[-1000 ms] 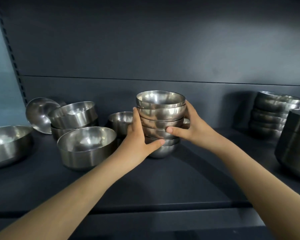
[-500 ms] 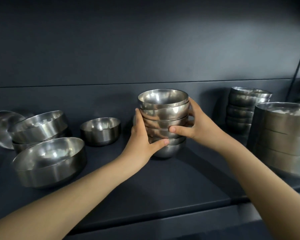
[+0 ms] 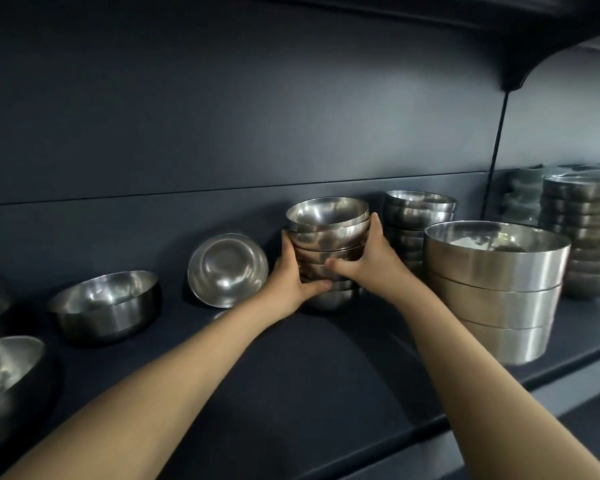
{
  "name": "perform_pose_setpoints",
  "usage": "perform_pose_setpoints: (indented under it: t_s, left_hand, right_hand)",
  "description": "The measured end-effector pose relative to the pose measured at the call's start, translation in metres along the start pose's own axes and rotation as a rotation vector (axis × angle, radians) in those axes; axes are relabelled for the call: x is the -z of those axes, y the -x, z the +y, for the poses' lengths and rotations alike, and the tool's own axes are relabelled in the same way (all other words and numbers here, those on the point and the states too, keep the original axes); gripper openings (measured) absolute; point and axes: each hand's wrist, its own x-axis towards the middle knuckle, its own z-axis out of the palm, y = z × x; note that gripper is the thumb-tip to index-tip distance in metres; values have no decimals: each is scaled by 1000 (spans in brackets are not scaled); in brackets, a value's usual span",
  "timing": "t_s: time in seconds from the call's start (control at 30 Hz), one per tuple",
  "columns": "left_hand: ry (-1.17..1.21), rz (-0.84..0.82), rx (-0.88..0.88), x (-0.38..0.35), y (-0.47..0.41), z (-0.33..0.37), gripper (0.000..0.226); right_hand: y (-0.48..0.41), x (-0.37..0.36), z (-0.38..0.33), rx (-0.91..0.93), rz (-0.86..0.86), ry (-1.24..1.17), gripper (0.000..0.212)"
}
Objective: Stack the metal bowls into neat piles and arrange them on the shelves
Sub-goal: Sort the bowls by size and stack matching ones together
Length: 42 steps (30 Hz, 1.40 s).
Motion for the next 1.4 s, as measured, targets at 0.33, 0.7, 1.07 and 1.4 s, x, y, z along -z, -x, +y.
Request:
perform_pose_setpoints:
  t_s: [0.33,0.7,1.07,1.4]
  left_hand:
    - [-26,-20,-4,1,-9,-6,121]
    - [-120,1,0,2,-3,5,112]
    - [-205,58,71,-1,5,14,109]
    - [-478,197,106,25,53,27,54]
  right_hand:
    - [-6,-11,11,-7,52,-8,115]
    - [-1,-14,14,-33,77,-113,115]
    - [7,-11,8,-28,38,-18,112]
    - [44,-6,-10,43,67,201,70]
